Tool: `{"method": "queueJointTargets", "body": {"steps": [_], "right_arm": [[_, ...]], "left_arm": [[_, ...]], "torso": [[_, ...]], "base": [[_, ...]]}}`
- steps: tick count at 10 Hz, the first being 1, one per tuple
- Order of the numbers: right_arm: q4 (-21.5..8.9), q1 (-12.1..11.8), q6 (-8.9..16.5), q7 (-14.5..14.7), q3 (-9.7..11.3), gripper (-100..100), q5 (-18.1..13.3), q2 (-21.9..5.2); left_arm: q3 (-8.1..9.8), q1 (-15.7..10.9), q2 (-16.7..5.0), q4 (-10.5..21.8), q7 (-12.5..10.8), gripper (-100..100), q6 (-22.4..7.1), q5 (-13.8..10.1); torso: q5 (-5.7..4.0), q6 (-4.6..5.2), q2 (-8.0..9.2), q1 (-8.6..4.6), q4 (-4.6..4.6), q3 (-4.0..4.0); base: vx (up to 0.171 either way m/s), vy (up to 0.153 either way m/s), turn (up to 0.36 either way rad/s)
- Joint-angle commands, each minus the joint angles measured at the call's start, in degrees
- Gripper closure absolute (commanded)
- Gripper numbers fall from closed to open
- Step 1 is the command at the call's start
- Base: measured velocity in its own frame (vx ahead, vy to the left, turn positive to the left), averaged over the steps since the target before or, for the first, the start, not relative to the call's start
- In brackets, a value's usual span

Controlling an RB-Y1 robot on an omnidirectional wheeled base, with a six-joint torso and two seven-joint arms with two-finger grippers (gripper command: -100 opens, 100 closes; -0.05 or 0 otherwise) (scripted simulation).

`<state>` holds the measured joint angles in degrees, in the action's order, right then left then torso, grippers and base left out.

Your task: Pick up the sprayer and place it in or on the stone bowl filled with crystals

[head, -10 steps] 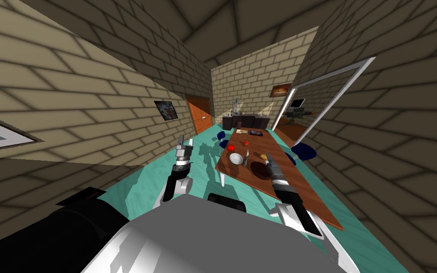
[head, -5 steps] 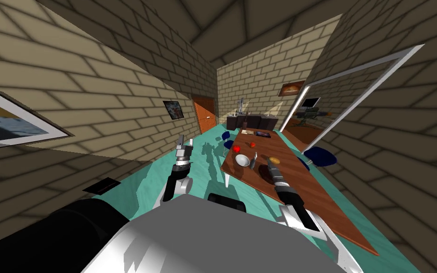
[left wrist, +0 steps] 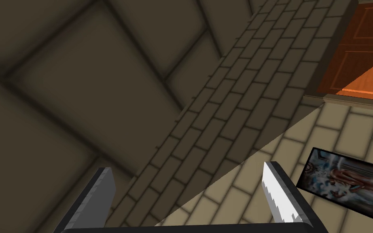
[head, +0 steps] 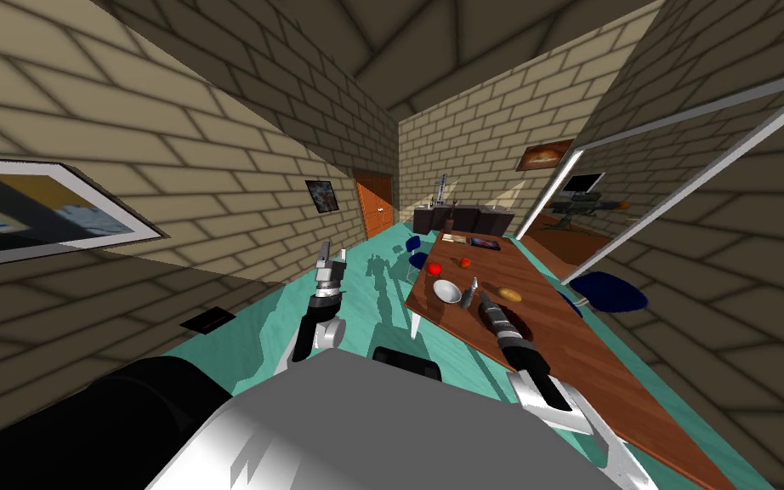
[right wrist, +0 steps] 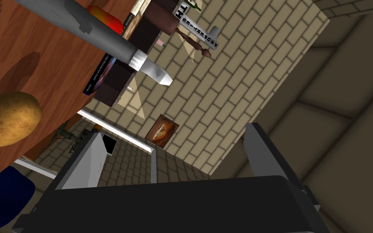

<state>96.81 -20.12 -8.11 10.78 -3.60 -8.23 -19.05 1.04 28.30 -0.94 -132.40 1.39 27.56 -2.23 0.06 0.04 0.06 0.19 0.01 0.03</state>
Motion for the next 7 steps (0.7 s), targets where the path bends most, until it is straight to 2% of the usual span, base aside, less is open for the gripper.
{"method": "queueJointTargets", "body": {"steps": [1, 2, 6, 7], "right_arm": [[-2.9, 1.2, 0.9, 1.0, -0.5, -100, -1.1, -1.1], [-3.4, 1.2, 0.9, 1.0, -0.5, -100, -1.1, -1.1], [-10.6, 3.4, 3.3, 3.6, -1.9, -100, -3.9, -4.1], [-10.8, 3.4, 3.3, 3.6, -1.9, -100, -3.9, -4.1]], "left_arm": [[0.0, 0.0, 0.0, 0.0, 0.0, 0, 0.0, 0.0], [0.0, 0.0, 0.0, 0.0, 0.0, 0, 0.0, 0.0], [0.0, 0.0, 0.0, 0.0, 0.0, 0, 0.0, 0.0], [0.0, 0.0, 0.0, 0.0, 0.0, 0, 0.0, 0.0]], "torso": [[0.0, 0.0, 0.0, 0.0, 0.0, 0.0], [-0.01, -0.02, -0.01, -0.01, 0.0, 0.0], [0.01, 0.02, 0.02, 0.06, 0.0, 0.01], [0.01, -0.02, -0.01, 0.06, 0.0, 0.0]], "base": [[0.005, 0.054, 0.117], [0.008, 0.043, 0.056], [0.008, 0.076, 0.117], [0.017, 0.054, 0.054]]}}
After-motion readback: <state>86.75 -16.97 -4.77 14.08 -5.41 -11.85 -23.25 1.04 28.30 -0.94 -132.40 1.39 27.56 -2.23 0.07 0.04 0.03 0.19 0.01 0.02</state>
